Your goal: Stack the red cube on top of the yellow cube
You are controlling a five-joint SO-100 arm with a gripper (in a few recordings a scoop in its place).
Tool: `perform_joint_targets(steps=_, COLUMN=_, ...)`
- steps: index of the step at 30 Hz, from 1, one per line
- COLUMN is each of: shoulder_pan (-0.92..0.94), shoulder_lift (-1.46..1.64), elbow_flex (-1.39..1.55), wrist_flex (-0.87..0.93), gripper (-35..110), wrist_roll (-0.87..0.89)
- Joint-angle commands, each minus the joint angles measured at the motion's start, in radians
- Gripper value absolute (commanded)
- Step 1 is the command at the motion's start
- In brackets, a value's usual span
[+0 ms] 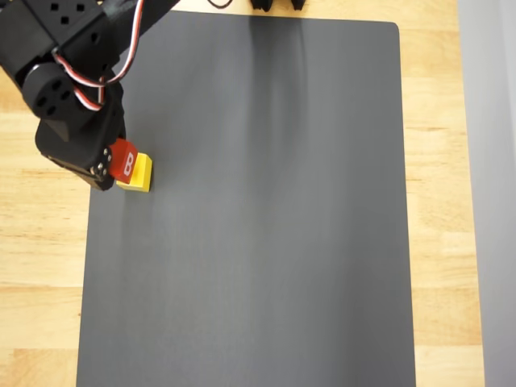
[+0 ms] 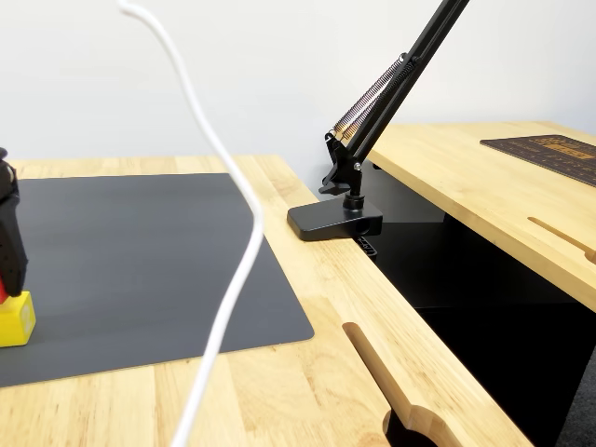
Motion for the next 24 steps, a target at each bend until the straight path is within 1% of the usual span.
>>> perform_joint_targets(steps=1, shoulder_pan=-0.005, shoulder_lift=0.012, elbow_flex=-0.015, wrist_flex=0.011, gripper=0, wrist_roll=-0.009)
perform_joint_targets(steps=24, shoulder_pan=-0.014, shoulder_lift=-0.031, elbow_flex=-0.012, wrist_flex=-0.02, gripper=2, wrist_roll=-0.014)
